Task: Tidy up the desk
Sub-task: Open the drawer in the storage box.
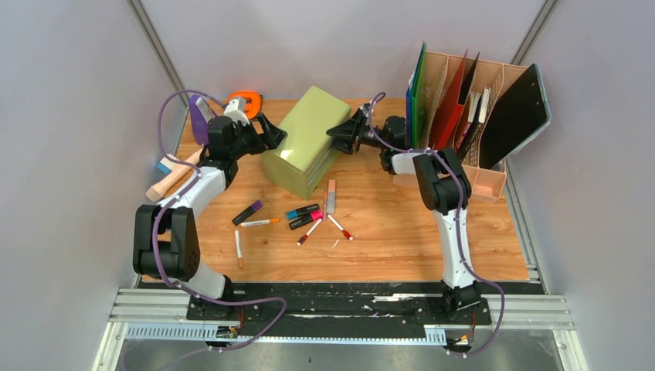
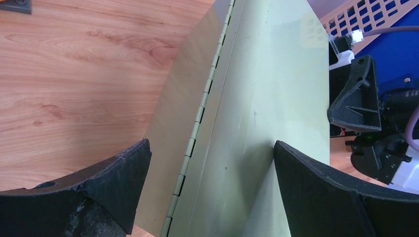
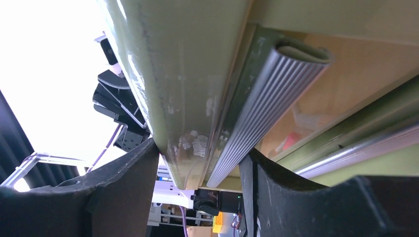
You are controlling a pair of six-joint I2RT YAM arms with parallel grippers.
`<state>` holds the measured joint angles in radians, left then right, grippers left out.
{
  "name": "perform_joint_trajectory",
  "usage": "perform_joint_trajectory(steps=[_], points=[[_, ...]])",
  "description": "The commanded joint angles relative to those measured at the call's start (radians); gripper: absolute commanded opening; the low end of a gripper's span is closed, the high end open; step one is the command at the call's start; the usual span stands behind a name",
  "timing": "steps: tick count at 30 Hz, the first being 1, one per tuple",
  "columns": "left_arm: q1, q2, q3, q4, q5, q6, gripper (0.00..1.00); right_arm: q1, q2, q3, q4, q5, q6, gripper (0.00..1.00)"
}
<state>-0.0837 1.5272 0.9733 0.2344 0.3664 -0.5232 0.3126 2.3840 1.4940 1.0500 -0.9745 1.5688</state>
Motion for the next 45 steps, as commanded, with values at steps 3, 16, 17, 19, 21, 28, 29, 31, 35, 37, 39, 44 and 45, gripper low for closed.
perform_joint_trajectory(steps=[3,16,17,19,21,28,29,31,35,37,39,44,45], points=[[0.007,-0.004,-0.030,-0.122,-0.088,0.046,1.00,-0.017,-0.140,-0.002,-0.228,-0.076,-0.167,0.00],[0.006,-0.013,-0.020,-0.148,-0.108,0.056,1.00,-0.029,-0.253,0.116,-0.824,-0.022,-0.565,0.00],[0.006,-0.014,-0.019,-0.149,-0.108,0.056,1.00,-0.029,-0.261,0.118,-0.851,-0.013,-0.587,0.00],[0.007,-0.017,-0.017,-0.152,-0.107,0.059,1.00,-0.030,-0.276,0.120,-0.898,0.002,-0.622,0.02],[0.007,-0.018,-0.014,-0.155,-0.109,0.061,1.00,-0.030,-0.291,0.118,-0.940,0.016,-0.656,0.04],[0.007,-0.026,0.009,-0.175,-0.117,0.073,1.00,-0.030,-0.346,0.107,-1.045,0.056,-0.762,0.40],[0.006,-0.026,0.017,-0.180,-0.117,0.074,1.00,-0.031,-0.350,0.107,-1.072,0.058,-0.776,0.49],[0.007,-0.026,0.027,-0.184,-0.118,0.078,1.00,-0.030,-0.359,0.111,-1.108,0.055,-0.811,0.58],[0.007,-0.028,0.062,-0.197,-0.121,0.099,1.00,-0.031,-0.381,0.119,-1.175,0.049,-0.907,0.71],[0.007,-0.026,0.087,-0.209,-0.123,0.119,1.00,-0.032,-0.397,0.115,-1.191,0.041,-0.957,0.75],[0.007,-0.020,0.118,-0.226,-0.124,0.143,1.00,-0.029,-0.408,0.116,-1.201,0.036,-0.986,0.75],[0.008,-0.010,0.176,-0.278,-0.116,0.187,1.00,-0.023,-0.424,0.145,-1.296,0.061,-1.129,0.72],[0.009,-0.012,0.179,-0.278,-0.112,0.190,1.00,-0.019,-0.429,0.151,-1.318,0.077,-1.166,0.72]])
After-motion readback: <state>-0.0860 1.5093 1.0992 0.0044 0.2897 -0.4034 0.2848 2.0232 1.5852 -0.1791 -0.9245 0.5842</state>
